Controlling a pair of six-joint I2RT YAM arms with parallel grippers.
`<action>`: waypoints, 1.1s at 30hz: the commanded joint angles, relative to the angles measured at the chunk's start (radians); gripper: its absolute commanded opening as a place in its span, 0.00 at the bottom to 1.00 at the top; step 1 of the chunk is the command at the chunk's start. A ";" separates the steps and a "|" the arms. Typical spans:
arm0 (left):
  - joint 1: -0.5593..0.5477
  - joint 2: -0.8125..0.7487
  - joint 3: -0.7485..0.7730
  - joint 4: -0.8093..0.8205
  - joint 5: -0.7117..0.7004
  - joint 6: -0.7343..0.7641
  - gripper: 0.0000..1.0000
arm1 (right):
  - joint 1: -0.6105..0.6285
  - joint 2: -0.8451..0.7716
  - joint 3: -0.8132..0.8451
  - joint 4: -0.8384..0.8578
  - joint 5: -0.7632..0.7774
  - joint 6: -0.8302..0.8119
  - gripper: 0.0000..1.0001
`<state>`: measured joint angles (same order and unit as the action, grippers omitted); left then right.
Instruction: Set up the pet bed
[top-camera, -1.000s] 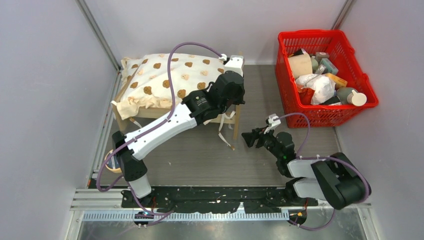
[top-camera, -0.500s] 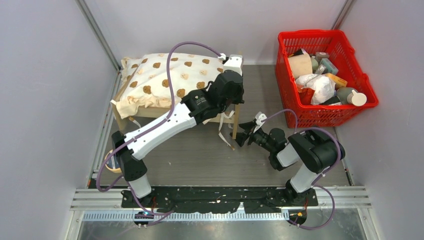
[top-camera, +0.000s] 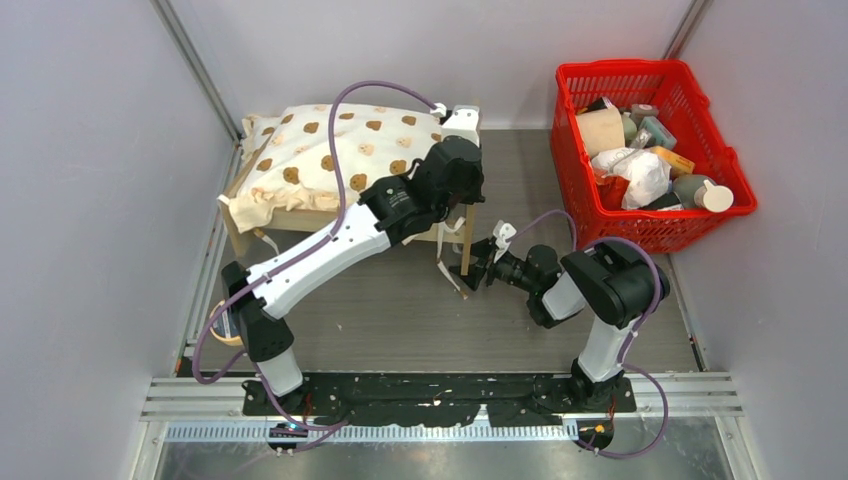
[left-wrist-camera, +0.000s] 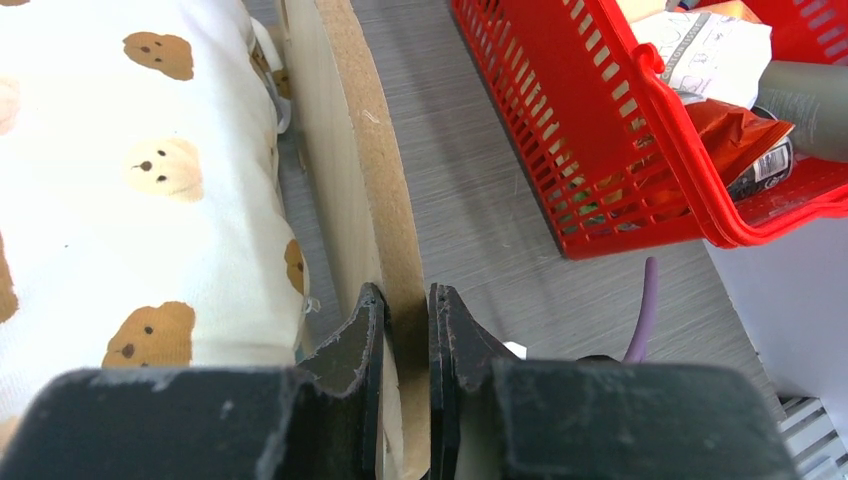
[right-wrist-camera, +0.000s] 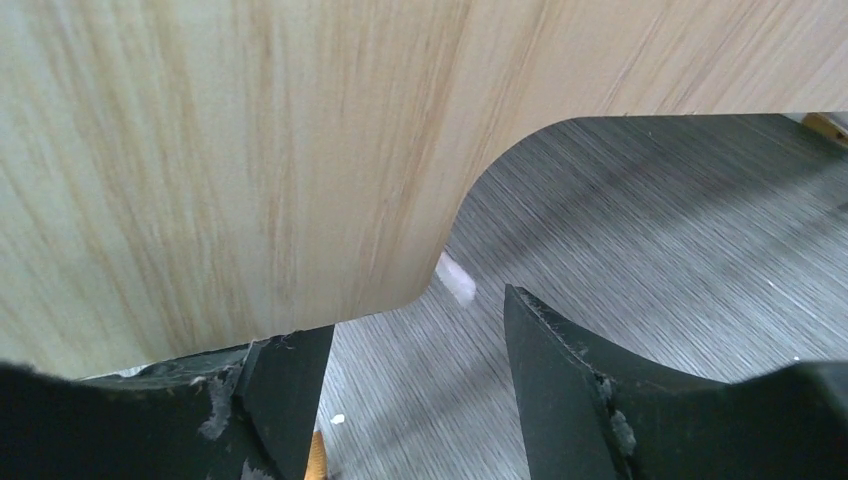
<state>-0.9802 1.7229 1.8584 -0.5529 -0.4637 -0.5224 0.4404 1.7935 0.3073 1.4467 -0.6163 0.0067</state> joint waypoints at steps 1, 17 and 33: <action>0.016 -0.091 0.061 0.185 -0.001 -0.011 0.00 | 0.030 0.000 0.063 0.172 0.014 0.083 0.69; 0.015 -0.086 0.035 0.217 -0.019 -0.020 0.00 | 0.044 0.010 0.109 0.172 0.057 0.325 0.05; 0.016 -0.077 -0.068 0.324 -0.060 -0.018 0.00 | 0.218 -0.225 -0.180 0.171 0.343 0.605 0.05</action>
<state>-0.9653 1.7050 1.7973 -0.4740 -0.5087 -0.5381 0.6250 1.6501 0.1867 1.4643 -0.3851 0.5529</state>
